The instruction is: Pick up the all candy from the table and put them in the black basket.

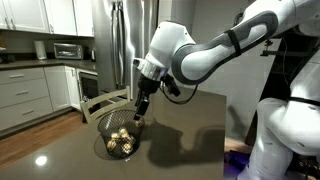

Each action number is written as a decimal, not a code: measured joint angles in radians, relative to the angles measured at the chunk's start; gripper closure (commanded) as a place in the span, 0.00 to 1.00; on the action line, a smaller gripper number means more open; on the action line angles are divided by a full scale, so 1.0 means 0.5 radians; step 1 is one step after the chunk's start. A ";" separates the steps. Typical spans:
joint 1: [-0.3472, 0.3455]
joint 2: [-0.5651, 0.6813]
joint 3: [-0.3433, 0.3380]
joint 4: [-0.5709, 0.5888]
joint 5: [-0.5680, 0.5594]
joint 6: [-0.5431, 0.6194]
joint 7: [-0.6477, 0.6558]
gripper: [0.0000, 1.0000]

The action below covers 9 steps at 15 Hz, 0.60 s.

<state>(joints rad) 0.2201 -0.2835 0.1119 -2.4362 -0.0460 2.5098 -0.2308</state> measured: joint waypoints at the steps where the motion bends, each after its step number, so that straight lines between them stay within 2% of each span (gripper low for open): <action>1: -0.011 0.000 0.000 0.000 -0.002 0.000 0.000 0.00; 9: -0.114 -0.007 -0.014 0.008 -0.024 0.000 0.040 0.00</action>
<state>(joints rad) 0.1629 -0.2868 0.1048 -2.4324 -0.0582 2.5098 -0.2107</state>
